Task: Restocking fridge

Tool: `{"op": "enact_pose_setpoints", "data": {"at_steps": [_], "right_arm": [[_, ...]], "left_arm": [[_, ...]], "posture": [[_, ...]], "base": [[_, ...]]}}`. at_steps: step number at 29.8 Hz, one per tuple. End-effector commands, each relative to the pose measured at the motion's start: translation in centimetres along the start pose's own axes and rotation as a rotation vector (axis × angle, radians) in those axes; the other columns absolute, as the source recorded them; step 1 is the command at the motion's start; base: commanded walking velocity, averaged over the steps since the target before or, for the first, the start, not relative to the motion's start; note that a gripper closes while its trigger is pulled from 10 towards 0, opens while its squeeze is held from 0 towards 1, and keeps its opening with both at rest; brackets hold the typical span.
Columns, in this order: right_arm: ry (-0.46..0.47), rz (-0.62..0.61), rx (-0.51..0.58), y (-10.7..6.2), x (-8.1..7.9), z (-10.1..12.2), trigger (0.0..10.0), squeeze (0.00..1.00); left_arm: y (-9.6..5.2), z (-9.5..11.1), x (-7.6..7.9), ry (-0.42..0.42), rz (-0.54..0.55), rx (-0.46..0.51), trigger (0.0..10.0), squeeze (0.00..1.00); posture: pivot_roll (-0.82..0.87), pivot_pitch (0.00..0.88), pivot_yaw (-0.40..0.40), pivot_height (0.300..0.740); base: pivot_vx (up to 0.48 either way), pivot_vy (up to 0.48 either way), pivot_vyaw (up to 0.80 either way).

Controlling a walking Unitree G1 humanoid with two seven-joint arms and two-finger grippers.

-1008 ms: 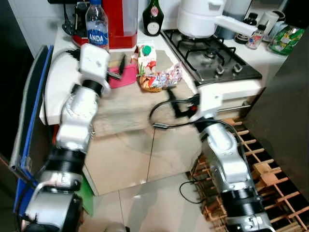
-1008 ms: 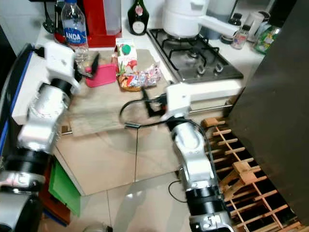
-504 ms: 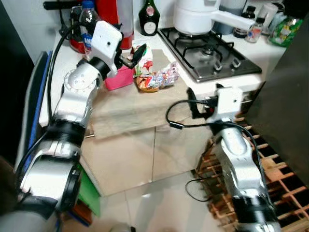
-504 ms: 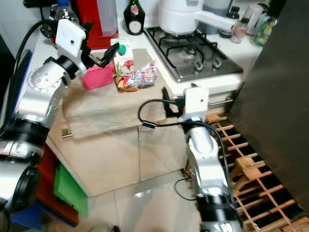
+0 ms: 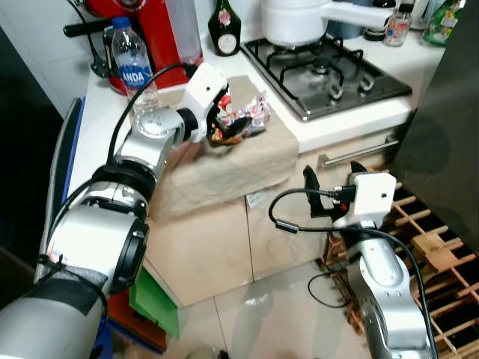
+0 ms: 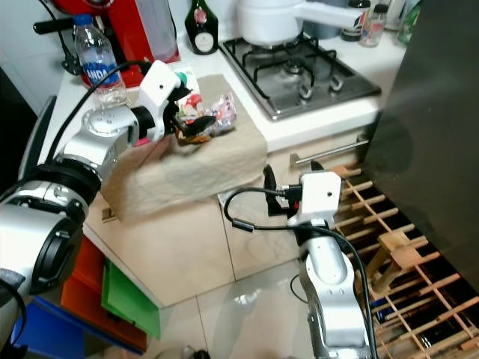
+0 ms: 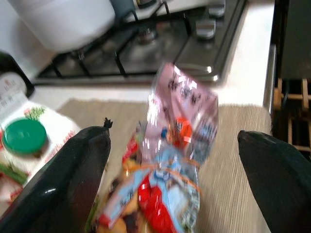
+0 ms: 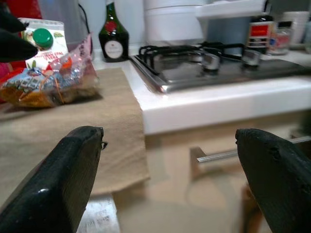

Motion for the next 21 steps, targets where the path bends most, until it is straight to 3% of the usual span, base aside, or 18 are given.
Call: {"op": "enact_pose_setpoints", "data": {"at_steps": [1, 9, 11, 12, 21], "right_arm": [[-0.001, 0.003, 0.010, -0.2, -0.3, 0.6, 10.0, 0.00], [0.005, -0.017, -0.025, -1.8, -0.4, 0.7, 10.0, 0.00], [0.007, -0.020, -0.032, -2.0, -0.5, 0.7, 10.0, 0.00], [0.012, -0.022, -0.041, -2.3, -0.7, 0.7, 10.0, 0.00], [0.034, 0.028, -0.067, -2.7, -2.2, 0.6, 10.0, 0.00]], "left_arm": [[-0.3, 0.5, -0.8, 0.004, 0.012, -0.028, 10.0, 0.00], [-0.4, 1.3, -1.7, 0.019, 0.106, -0.041, 10.0, 0.00], [-0.4, 1.5, -1.9, 0.019, 0.140, -0.037, 10.0, 0.04], [-0.3, 1.7, -2.2, 0.018, 0.187, -0.035, 10.0, 1.00], [0.2, 1.3, -1.7, -0.005, 0.169, -0.109, 10.0, 1.00]], "posture": [[-0.16, 0.022, 0.173, 0.740], [-0.17, 0.073, 0.198, 0.740], [-0.17, 0.075, 0.199, 0.740], [-0.17, 0.081, 0.197, 0.740], [-0.14, 0.111, 0.186, 0.740]], "base": [[0.000, 0.000, 0.00], [0.000, 0.000, 0.00], [0.000, 0.000, 0.00], [0.000, 0.000, 0.00], [0.000, 0.000, 0.00]]}}
Point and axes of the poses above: a point about 5 cm out from each wrist's last joint towards the gripper, its own y axis pointing out of the wrist towards the gripper, its own z axis along the axis of the wrist's last joint, x = y × z, the point moved 1 cm from there along y, pointing out of the wrist towards the gripper, and after that the axes turned 2 degrees about -y, right-handed, at the moved point
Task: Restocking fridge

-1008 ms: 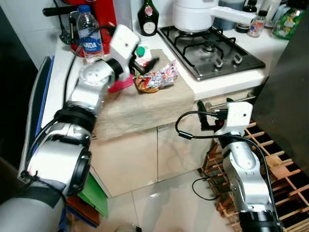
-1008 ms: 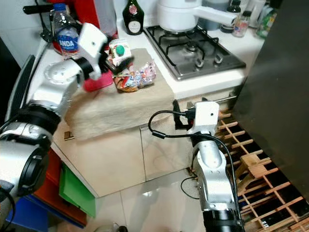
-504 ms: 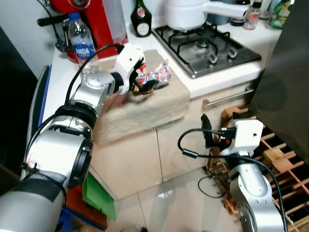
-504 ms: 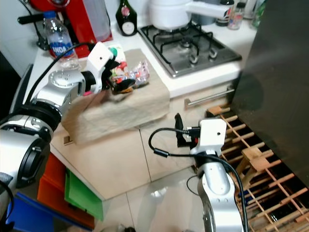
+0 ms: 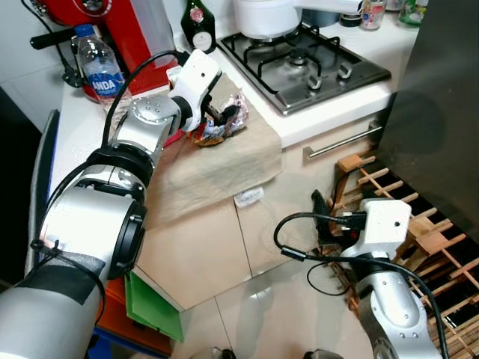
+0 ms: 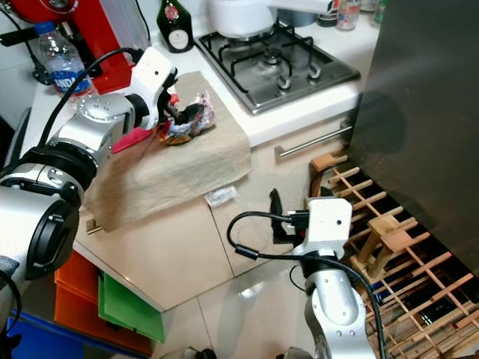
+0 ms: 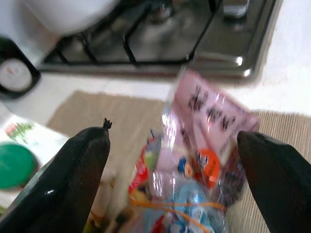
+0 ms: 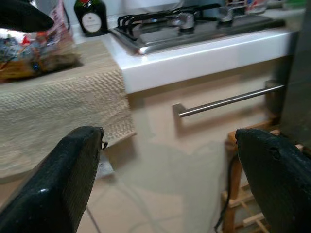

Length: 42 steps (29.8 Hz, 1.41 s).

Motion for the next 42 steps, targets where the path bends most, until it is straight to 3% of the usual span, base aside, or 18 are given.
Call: {"op": "enact_pose_setpoints", "data": {"at_steps": [1, 4, 9, 10, 11, 12, 17, 23, 26, 28, 32, 37, 42], "right_arm": [[0.016, 0.020, 0.007, -0.1, -0.7, 0.4, 10.0, 0.00], [0.025, 0.011, -0.001, -0.2, -0.8, 0.3, 10.0, 0.00], [0.039, 0.001, -0.002, -0.2, -1.2, 0.3, 10.0, 0.00], [0.040, 0.001, -0.004, -0.3, -1.2, 0.2, 10.0, 0.00], [0.040, 0.001, -0.004, -0.3, -1.2, 0.2, 10.0, 0.00], [0.044, 0.000, -0.009, -0.4, -1.4, 0.1, 10.0, 0.00], [0.046, 0.001, -0.013, -0.3, -1.5, 0.1, 10.0, 0.00], [0.049, 0.002, -0.016, -0.1, -1.6, -0.1, 10.0, 0.00], [0.051, 0.003, -0.016, -0.1, -1.7, -0.1, 10.0, 0.00], [0.055, 0.003, -0.016, 0.0, -1.8, -0.1, 10.0, 0.00], [0.057, 0.005, -0.017, 0.0, -1.8, -0.2, 10.0, 0.00], [0.059, 0.010, -0.015, 0.4, -2.0, -0.2, 10.0, 0.00], [0.057, 0.008, -0.008, 0.6, -1.9, -0.1, 10.0, 0.00]], "left_arm": [[-0.2, 0.4, -0.6, -0.021, 0.014, -0.034, 10.0, 1.00], [-0.3, 0.5, -1.0, -0.035, 0.052, -0.043, 10.0, 1.00], [-0.5, -0.1, -1.2, 0.018, 0.051, -0.089, 10.0, 1.00], [-0.5, -0.2, -1.2, 0.018, 0.048, -0.094, 10.0, 0.13], [-0.5, -0.2, -1.2, 0.018, 0.048, -0.094, 10.0, 0.13], [-0.5, -0.3, -1.0, 0.007, 0.029, -0.100, 10.0, 0.00], [-0.5, -0.7, -0.7, -0.043, -0.018, -0.116, 10.0, 0.00], [-0.9, -2.4, -0.9, -0.135, 0.012, -0.173, 10.0, 0.00], [-1.0, -2.7, -1.0, -0.139, 0.015, -0.185, 10.0, 0.00], [-1.1, -3.2, -0.9, -0.084, 0.002, -0.217, 10.0, 0.00], [-1.1, -3.6, -0.6, -0.049, -0.032, -0.244, 10.0, 0.00], [-1.8, -6.1, 0.3, 0.075, -0.170, -0.401, 10.0, 0.00], [-2.0, -6.7, 0.2, 0.110, -0.168, -0.432, 10.0, 0.00]], "posture": [[-0.14, 0.111, 0.186, 0.740], [-0.12, 0.114, 0.206, 0.740], [-0.12, 0.118, 0.218, 0.740], [-0.12, 0.119, 0.218, 0.740], [-0.12, 0.119, 0.218, 0.740], [-0.12, 0.119, 0.219, 0.740], [-0.12, 0.120, 0.221, 0.740], [-0.11, 0.121, 0.226, 0.740], [-0.10, 0.121, 0.227, 0.740], [-0.10, 0.122, 0.228, 0.740], [-0.10, 0.122, 0.230, 0.740], [-0.08, 0.125, 0.239, 0.740], [-0.08, 0.121, 0.237, 0.740]], "base": [[0.000, 0.000, 0.00], [0.000, 0.000, 0.00], [0.000, 0.000, 0.00], [0.000, 0.000, 0.00], [0.000, 0.000, 0.00], [0.000, 0.000, 0.00], [0.000, 0.000, 0.00], [0.000, 0.000, 0.00], [0.000, 0.000, 0.00], [0.000, 0.000, 0.00], [0.000, 0.000, 0.00], [0.000, 0.000, 0.00], [0.000, 0.000, 0.00]]}}
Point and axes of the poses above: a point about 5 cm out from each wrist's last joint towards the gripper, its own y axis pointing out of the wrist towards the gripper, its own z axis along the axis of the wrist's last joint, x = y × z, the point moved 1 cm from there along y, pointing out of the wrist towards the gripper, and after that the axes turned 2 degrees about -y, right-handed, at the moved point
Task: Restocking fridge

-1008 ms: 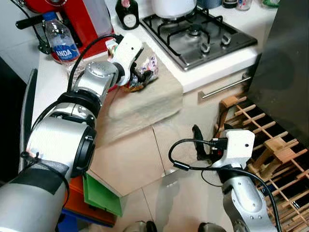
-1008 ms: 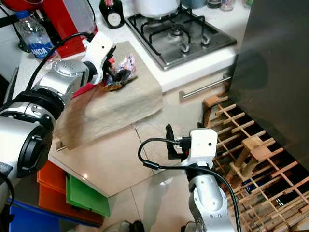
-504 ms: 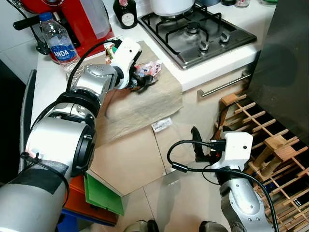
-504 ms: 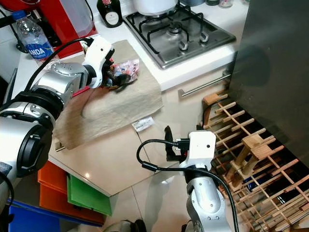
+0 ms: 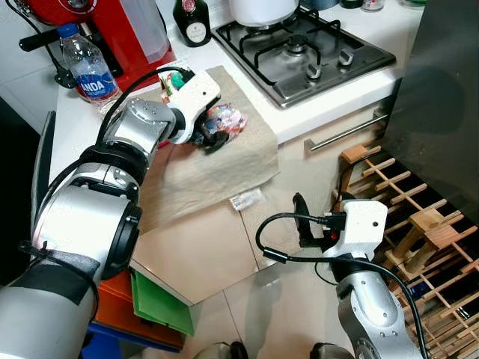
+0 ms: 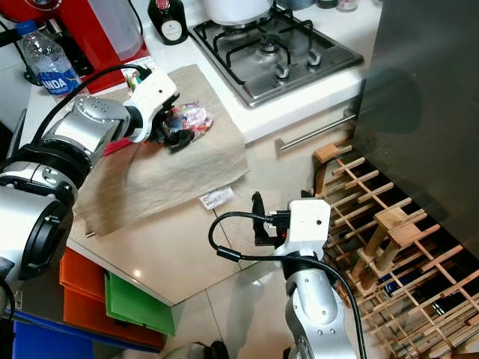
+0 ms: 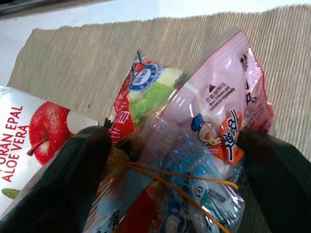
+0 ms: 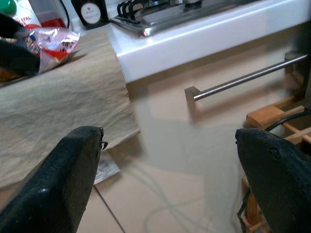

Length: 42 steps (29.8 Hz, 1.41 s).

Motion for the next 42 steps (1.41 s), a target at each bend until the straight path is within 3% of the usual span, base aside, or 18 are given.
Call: {"op": "enact_pose_setpoints", "data": {"at_steps": [1, 3, 4, 18, 25, 30, 35, 40, 42], "right_arm": [[0.010, 0.010, 0.001, 0.2, -0.4, -0.1, 10.0, 0.00], [0.008, 0.010, 0.003, 0.3, -0.4, 0.0, 10.0, 0.00], [0.007, 0.011, 0.005, 0.4, -0.4, 0.0, 10.0, 0.00], [-0.001, 0.019, 0.017, 1.0, -0.3, 0.0, 10.0, 0.00], [-0.008, 0.021, 0.023, 1.4, -0.2, 0.1, 10.0, 0.00], [-0.015, 0.006, 0.039, 2.0, 0.2, 0.2, 10.0, 0.00], [-0.011, 0.000, 0.047, 2.4, 0.2, 0.2, 10.0, 0.00], [-0.011, -0.004, 0.065, 3.1, 0.0, 0.3, 10.0, 0.00], [-0.014, -0.007, 0.077, 3.3, 0.1, 0.5, 10.0, 0.00]], "left_arm": [[0.2, -4.6, 1.2, -0.047, -0.049, -0.169, 10.0, 0.00], [0.2, -4.7, 1.1, -0.065, -0.036, -0.166, 9.6, 0.00], [0.2, -4.7, 1.1, -0.079, -0.028, -0.160, 0.0, 0.00], [0.7, -4.2, 1.2, -0.140, 0.027, -0.080, 0.0, 0.00], [1.5, -4.3, 2.4, -0.175, 0.015, -0.061, 0.0, 0.00], [2.0, -3.1, 2.9, -0.298, 0.005, 0.030, 0.0, 0.00], [2.0, -1.5, 2.3, -0.415, 0.051, 0.121, 0.0, 0.00], [1.8, 2.4, 1.7, -0.578, 0.055, 0.313, 0.0, 0.00], [1.1, 3.7, 0.7, -0.629, 0.069, 0.397, 0.0, 0.00]], "posture": [[-0.08, 0.119, 0.235, 0.740], [-0.08, 0.113, 0.232, 0.740], [-0.08, 0.108, 0.230, 0.740], [-0.07, 0.086, 0.226, 0.740], [-0.08, 0.084, 0.225, 0.740], [-0.08, 0.059, 0.239, 0.740], [-0.08, 0.045, 0.247, 0.740], [-0.08, 0.021, 0.259, 0.740], [-0.09, 0.003, 0.258, 0.740]], "base": [[0.000, 0.000, 0.00], [0.000, 0.000, 0.00], [0.000, 0.000, 0.00], [0.000, 0.000, 0.00], [0.000, 0.000, 0.00], [0.000, 0.000, 0.00], [0.000, 0.000, 0.00], [0.000, 0.000, 0.00], [0.000, 0.000, 0.00]]}}
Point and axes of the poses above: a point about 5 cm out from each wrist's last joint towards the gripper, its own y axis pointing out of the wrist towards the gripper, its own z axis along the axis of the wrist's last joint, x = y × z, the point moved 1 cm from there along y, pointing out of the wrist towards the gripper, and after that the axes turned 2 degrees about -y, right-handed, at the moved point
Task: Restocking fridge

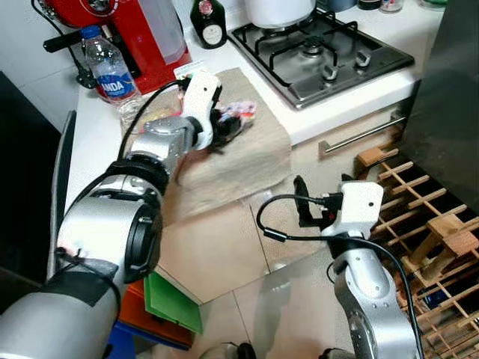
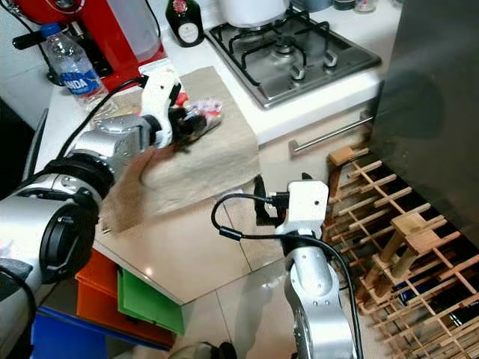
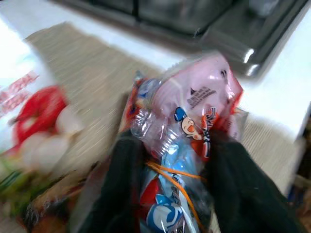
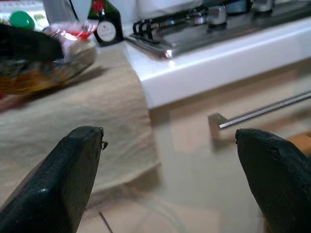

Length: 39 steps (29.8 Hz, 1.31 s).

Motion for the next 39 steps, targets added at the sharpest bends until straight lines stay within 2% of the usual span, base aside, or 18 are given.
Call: {"op": "enact_pose_setpoints", "data": {"at_steps": [1, 3, 6, 10, 11, 12, 13, 15, 16, 18, 22, 23, 24, 25, 27, 29, 33, 39], "right_arm": [[0.009, -0.001, 0.003, 0.1, -0.2, -0.1, 10.0, 0.00], [0.008, -0.003, 0.013, 0.4, 0.0, 0.1, 10.0, 0.00], [-0.006, 0.026, 0.030, 1.2, 0.2, 0.4, 10.0, 0.00], [-0.021, 0.052, 0.044, 1.9, 0.3, 0.6, 10.0, 0.00], [-0.028, 0.056, 0.056, 2.6, 0.5, 0.7, 10.0, 0.00], [-0.028, 0.056, 0.056, 2.6, 0.5, 0.7, 10.0, 0.00], [-0.028, 0.054, 0.067, 3.4, 0.8, 0.9, 10.0, 0.00], [-0.026, 0.052, 0.072, 3.7, 0.9, 1.0, 10.0, 0.00], [-0.030, 0.040, 0.089, 4.3, 1.2, 1.4, 10.0, 0.00], [-0.033, 0.034, 0.093, 4.5, 1.4, 1.4, 10.0, 0.00], [-0.030, 0.001, 0.102, 5.0, 2.2, 1.5, 10.0, 0.00], [-0.026, -0.009, 0.104, 5.1, 2.4, 1.5, 10.0, 0.00], [-0.026, -0.009, 0.104, 5.1, 2.4, 1.5, 10.0, 0.00], [-0.024, -0.013, 0.103, 5.1, 2.5, 1.4, 10.0, 0.00], [-0.022, -0.013, 0.100, 5.2, 2.5, 1.0, 10.0, 0.00], [-0.020, 0.013, 0.096, 5.4, 1.7, 0.7, 10.0, 0.00], [-0.014, 0.035, 0.102, 5.6, 0.9, 0.8, 10.0, 0.00], [-0.026, 0.022, 0.096, 5.8, 1.7, 0.4, 10.0, 0.00]], "left_arm": [[-0.5, 1.8, -0.8, -0.032, 0.022, 0.064, 0.0, 0.00], [-0.9, 3.2, -1.2, -0.047, 0.024, 0.128, 0.0, 0.00], [-2.2, 5.3, -2.3, -0.022, 0.013, 0.230, 0.0, 0.00], [-2.8, 6.4, -2.6, 0.008, -0.013, 0.294, 0.0, 0.00], [-3.7, 7.0, -3.2, 0.020, -0.019, 0.362, 0.0, 0.00], [-3.7, 7.0, -3.2, 0.020, -0.019, 0.362, 0.0, 0.00], [-4.5, 7.4, -3.6, 0.033, -0.019, 0.420, 0.0, 0.00], [-4.7, 7.4, -3.6, 0.034, -0.023, 0.438, 0.0, 0.00], [-5.4, 7.0, -3.6, 0.029, -0.022, 0.479, 0.0, 0.00], [-5.7, 6.4, -3.4, 0.045, -0.012, 0.487, 0.0, 0.00], [-6.8, 3.9, -2.1, 0.051, 0.037, 0.530, 0.0, 0.00], [-7.3, 3.3, -1.0, 0.054, 0.042, 0.558, 7.3, 0.00], [-7.3, 3.3, -1.0, 0.054, 0.042, 0.558, 7.3, 0.00], [-7.7, 3.0, 0.1, 0.069, 0.059, 0.583, 10.0, 0.00], [-8.0, 2.8, 1.7, 0.093, 0.061, 0.613, 10.0, 0.00], [-8.2, 2.3, 2.6, 0.108, 0.082, 0.617, 10.0, 0.00], [-8.1, 1.1, 2.5, 0.113, 0.147, 0.579, 10.0, 0.00], [-7.7, -0.1, 2.3, 0.156, 0.239, 0.519, 10.0, 0.00]], "posture": [[-0.09, 0.003, 0.258, 0.740], [-0.09, 0.000, 0.248, 0.740], [-0.07, 0.000, 0.208, 0.740], [-0.07, 0.000, 0.185, 0.740], [-0.06, 0.000, 0.158, 0.740], [-0.06, 0.000, 0.158, 0.740], [-0.04, 0.000, 0.144, 0.740], [-0.04, 0.000, 0.141, 0.740], [-0.03, 0.000, 0.133, 0.740], [-0.03, 0.000, 0.126, 0.740], [0.00, 0.000, 0.089, 0.740], [0.02, 0.000, 0.073, 0.740], [0.02, 0.000, 0.073, 0.740], [0.04, 0.000, 0.057, 0.740], [0.05, 0.000, 0.044, 0.740], [0.04, 0.000, 0.038, 0.740], [0.03, 0.000, 0.040, 0.740], [0.00, 0.000, 0.053, 0.740]], "base": [[0.000, 0.000, 0.00], [0.000, 0.000, 0.00], [0.000, 0.000, 0.00], [0.000, 0.000, 0.00], [0.000, 0.000, 0.00], [0.000, 0.000, 0.00], [0.000, 0.000, 0.00], [0.000, 0.000, 0.00], [0.000, 0.000, 0.00], [0.000, 0.000, 0.00], [0.000, 0.000, 0.00], [0.000, 0.000, 0.00], [0.000, 0.000, 0.00], [0.000, 0.000, 0.00], [0.000, 0.000, 0.00], [0.000, 0.000, 0.00], [0.000, 0.000, 0.00], [-0.173, 0.000, 0.00]]}}
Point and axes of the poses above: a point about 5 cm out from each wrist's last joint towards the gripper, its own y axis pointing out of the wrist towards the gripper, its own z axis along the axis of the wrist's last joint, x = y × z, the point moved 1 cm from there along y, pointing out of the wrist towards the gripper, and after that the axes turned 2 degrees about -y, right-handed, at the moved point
